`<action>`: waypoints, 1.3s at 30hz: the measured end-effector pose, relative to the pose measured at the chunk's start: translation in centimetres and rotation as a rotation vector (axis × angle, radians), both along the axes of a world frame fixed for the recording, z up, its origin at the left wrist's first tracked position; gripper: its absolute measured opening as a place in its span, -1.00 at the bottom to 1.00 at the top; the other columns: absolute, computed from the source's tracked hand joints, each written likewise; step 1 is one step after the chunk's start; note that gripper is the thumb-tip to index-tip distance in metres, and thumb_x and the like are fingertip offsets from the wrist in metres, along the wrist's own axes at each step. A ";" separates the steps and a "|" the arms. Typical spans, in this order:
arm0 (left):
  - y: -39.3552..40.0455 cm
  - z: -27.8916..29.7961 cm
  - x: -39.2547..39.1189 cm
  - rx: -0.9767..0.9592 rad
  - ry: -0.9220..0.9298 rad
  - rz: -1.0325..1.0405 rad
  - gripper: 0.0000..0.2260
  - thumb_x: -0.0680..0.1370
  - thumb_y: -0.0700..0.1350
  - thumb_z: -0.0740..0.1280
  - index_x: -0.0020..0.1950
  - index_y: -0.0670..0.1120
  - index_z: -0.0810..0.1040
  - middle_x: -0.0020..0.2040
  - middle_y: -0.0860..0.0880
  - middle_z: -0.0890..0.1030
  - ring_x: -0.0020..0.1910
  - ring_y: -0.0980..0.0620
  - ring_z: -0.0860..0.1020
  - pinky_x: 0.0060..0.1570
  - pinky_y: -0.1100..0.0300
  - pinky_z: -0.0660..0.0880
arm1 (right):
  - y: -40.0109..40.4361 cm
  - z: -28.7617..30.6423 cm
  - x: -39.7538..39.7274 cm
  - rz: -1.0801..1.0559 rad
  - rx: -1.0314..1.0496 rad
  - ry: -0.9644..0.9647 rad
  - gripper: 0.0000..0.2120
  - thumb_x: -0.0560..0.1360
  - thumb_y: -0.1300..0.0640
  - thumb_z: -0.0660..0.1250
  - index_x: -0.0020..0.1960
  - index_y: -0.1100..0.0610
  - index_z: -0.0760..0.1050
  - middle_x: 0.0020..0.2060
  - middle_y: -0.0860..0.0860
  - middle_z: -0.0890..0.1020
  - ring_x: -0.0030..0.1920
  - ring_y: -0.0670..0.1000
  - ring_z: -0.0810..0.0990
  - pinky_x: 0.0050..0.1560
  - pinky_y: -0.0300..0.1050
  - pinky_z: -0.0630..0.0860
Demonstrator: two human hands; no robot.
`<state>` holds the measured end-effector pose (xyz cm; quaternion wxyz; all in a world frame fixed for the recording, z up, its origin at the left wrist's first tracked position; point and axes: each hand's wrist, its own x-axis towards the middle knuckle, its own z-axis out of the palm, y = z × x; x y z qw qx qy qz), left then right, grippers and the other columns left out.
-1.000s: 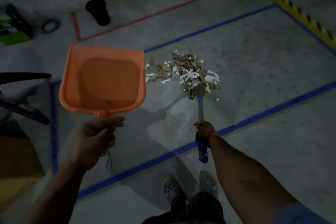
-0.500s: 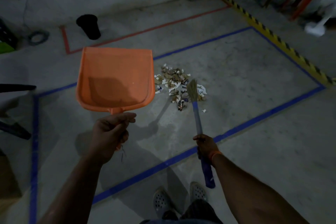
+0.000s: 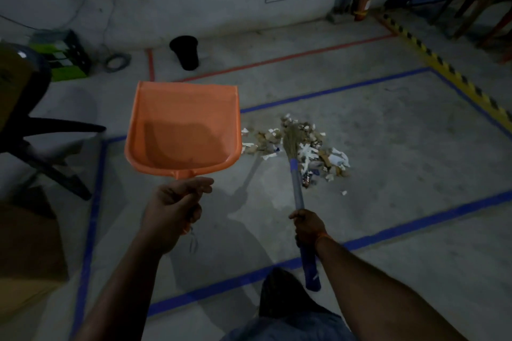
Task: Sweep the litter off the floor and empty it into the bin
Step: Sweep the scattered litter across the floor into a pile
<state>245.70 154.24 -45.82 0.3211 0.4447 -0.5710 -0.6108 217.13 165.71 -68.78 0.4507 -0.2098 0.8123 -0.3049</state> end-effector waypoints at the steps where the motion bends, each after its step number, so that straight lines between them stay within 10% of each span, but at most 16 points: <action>1: -0.8 0.0 0.4 0.000 -0.011 0.014 -0.66 0.62 -0.36 0.24 0.01 0.00 0.73 -0.09 -0.09 0.69 -0.52 0.07 0.41 -0.56 0.34 0.23 | -1.4 0.1 0.7 0.017 -0.003 -0.016 -0.74 0.45 0.13 0.15 -0.16 -0.03 0.63 -0.37 0.01 0.59 -0.37 0.11 0.56 -0.29 0.07 0.60; 9: -11.0 -0.3 0.3 0.020 -0.051 0.026 -0.68 0.61 -0.37 0.24 0.02 -0.05 0.72 -0.06 -0.08 0.68 -0.52 0.08 0.43 -0.59 0.35 0.23 | -15.7 -0.8 4.5 0.239 -0.011 -0.131 -0.72 0.32 0.08 0.12 -0.15 0.01 0.59 -0.31 -0.03 0.55 -0.26 0.12 0.57 -0.21 0.02 0.61; 20: -25.3 0.2 -2.7 0.038 -0.111 -0.017 -0.73 0.61 -0.39 0.23 0.06 -0.16 0.69 -0.08 -0.07 0.68 -0.52 0.05 0.45 -0.60 0.33 0.24 | -30.5 -1.5 6.3 0.114 0.080 -0.261 -0.76 0.57 0.31 0.11 -0.06 0.28 0.56 -0.36 0.16 0.52 -0.46 0.11 0.50 -0.58 -0.21 0.45; 27: -32.2 -0.4 -2.2 0.061 -0.081 -0.020 -0.70 0.61 -0.38 0.23 0.04 -0.10 0.71 -0.05 -0.08 0.68 -0.52 0.07 0.42 -0.61 0.35 0.22 | -31.8 -5.9 6.1 -0.089 0.261 -0.221 -0.57 0.42 -0.01 0.23 0.14 0.23 0.58 0.01 0.16 0.67 -0.06 0.16 0.64 0.06 -0.01 0.61; 39: -42.6 -1.0 -0.5 0.094 0.037 -0.270 -0.65 0.60 -0.42 0.22 -0.03 -0.08 0.74 -0.07 -0.14 0.67 -0.50 0.06 0.39 -0.52 0.24 0.26 | -33.7 -1.2 13.2 -0.305 0.106 0.018 -0.81 0.53 0.14 0.21 -0.10 -0.07 0.56 0.01 0.04 0.64 -0.07 0.12 0.64 0.00 -0.04 0.61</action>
